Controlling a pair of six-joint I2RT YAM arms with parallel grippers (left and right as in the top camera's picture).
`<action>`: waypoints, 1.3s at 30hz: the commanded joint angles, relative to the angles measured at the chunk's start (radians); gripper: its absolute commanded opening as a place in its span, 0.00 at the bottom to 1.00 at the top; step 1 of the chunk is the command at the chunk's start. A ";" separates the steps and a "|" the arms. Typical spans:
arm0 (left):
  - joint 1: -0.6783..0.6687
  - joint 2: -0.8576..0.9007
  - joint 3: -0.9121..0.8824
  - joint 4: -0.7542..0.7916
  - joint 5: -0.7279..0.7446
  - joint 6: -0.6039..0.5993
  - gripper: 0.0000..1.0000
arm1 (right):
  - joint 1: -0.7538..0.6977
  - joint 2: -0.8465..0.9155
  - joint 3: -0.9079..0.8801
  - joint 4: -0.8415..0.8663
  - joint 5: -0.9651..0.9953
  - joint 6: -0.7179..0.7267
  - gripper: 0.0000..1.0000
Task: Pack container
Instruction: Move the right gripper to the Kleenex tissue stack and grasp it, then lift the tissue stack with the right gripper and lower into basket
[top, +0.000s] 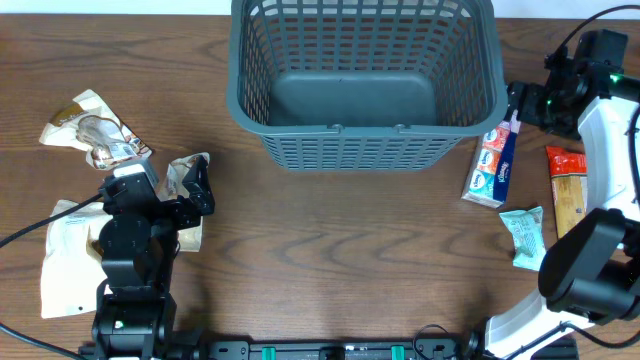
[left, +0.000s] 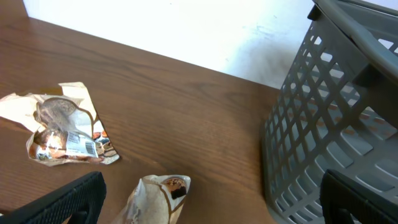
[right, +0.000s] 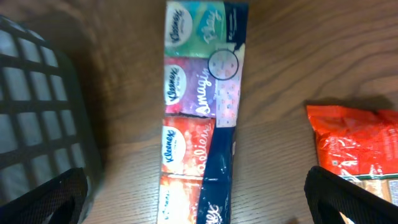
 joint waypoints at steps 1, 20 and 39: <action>0.005 -0.002 0.026 -0.003 -0.012 0.016 0.99 | 0.005 0.056 0.012 0.000 0.010 0.010 0.99; 0.005 -0.002 0.026 -0.002 -0.012 0.016 0.99 | 0.009 0.279 0.011 0.057 0.010 0.016 0.99; 0.005 -0.002 0.026 -0.002 -0.011 0.016 0.99 | 0.009 0.308 0.010 0.069 0.010 0.018 0.68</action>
